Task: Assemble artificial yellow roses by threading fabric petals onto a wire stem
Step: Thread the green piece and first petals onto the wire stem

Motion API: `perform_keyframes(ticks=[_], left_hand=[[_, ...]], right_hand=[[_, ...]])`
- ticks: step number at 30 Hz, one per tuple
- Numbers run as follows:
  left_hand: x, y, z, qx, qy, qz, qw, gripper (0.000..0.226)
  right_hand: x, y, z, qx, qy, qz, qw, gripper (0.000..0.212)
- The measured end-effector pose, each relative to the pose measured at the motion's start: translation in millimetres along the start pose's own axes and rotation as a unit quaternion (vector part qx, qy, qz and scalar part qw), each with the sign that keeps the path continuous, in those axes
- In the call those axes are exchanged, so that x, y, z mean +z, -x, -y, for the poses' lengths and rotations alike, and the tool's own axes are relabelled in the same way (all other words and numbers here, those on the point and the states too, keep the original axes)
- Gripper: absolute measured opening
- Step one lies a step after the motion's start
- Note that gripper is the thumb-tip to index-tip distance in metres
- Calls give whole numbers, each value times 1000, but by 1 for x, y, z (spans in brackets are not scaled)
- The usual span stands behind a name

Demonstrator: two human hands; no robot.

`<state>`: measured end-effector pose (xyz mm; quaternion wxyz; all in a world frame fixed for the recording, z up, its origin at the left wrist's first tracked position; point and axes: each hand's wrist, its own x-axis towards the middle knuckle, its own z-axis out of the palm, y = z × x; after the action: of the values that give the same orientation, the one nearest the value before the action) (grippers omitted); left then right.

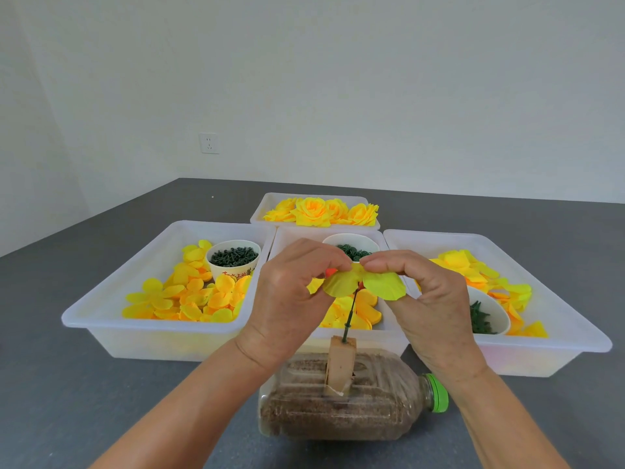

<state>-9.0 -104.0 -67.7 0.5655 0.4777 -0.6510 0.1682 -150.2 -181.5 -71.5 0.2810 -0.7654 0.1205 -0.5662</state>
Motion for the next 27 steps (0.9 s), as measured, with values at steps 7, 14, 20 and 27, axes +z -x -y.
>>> perform_keyframes(ticks=[7,14,20,27], left_hand=[[2,2,4,-6,-11,8,1000,5],[3,3,4,15,-29,16,999,6],[6,1,2,74,-58,17,995,4],[5,4,3,81,-64,-1,995,4]], right_hand=[[3,2,-1,27,15,-1,1000,44],[1,5,-4,16,38,-1,999,42],[2,8,-4,-63,102,-29,992,15],[4,9,-3,-89,143,-31,985,19]])
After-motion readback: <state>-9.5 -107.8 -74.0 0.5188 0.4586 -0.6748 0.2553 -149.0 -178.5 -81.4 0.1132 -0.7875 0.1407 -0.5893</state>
